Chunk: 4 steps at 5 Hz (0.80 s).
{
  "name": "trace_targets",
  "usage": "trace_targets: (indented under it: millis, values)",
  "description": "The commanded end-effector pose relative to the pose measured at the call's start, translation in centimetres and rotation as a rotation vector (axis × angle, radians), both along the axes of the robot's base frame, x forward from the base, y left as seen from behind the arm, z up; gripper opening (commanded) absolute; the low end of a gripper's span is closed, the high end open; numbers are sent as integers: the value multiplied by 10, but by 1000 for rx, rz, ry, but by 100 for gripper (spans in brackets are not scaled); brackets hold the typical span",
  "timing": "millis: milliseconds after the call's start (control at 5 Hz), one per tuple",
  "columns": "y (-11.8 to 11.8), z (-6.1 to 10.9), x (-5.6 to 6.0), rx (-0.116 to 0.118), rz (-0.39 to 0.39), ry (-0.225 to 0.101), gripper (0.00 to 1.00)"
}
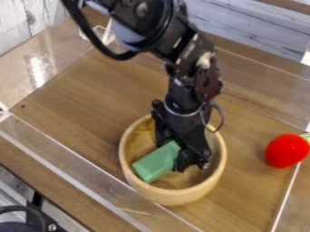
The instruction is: Remove the green block from the brown bowl and put it on the table
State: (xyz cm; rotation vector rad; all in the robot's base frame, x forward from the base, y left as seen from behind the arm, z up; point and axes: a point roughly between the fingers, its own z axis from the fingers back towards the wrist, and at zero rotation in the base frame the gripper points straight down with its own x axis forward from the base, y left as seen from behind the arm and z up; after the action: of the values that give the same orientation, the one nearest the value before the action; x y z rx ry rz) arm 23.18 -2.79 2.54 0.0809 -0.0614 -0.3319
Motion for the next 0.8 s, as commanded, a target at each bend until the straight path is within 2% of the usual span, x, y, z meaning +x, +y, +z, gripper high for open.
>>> trace_targets:
  millis: [0, 400, 600]
  values:
    - [3, 10, -1, -13, -3, -46, 0]
    - [15, 17, 4, -18, 52, -37, 0]
    - [7, 22, 0, -21, 27, -28, 0]
